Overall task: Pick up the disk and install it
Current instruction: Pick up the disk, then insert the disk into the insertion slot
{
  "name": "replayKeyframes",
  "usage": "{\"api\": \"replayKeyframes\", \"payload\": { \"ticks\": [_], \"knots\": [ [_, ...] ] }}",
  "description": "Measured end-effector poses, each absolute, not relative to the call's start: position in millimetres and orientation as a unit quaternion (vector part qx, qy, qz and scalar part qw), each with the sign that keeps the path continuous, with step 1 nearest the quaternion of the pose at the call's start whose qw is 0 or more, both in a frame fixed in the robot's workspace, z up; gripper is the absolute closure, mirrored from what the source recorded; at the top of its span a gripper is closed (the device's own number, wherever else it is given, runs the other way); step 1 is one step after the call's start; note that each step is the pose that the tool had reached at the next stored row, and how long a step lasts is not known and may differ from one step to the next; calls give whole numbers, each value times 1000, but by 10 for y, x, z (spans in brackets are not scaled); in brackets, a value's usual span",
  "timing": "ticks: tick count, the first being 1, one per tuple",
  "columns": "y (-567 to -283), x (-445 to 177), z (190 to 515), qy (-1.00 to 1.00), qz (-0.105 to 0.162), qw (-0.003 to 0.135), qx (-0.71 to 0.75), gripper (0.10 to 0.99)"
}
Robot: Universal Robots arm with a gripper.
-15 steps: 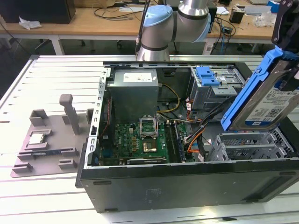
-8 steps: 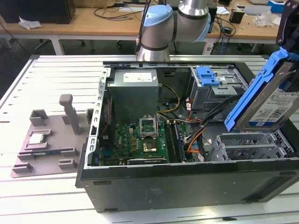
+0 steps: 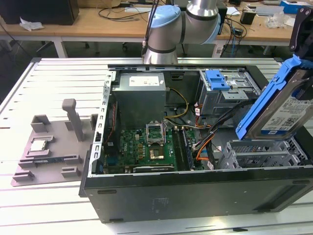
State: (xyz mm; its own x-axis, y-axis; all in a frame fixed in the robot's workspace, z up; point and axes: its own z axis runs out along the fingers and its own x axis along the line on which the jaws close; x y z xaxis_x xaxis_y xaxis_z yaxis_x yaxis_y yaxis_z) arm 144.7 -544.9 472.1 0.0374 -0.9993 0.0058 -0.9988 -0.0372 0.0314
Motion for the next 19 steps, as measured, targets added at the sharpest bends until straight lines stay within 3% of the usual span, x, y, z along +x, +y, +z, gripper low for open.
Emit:
{"api": "replayKeyframes", "payload": {
  "ticks": [19],
  "knots": [
    [-5461, 1473, 4654, -698, -9, 13, 716, 722]
  ]
}}
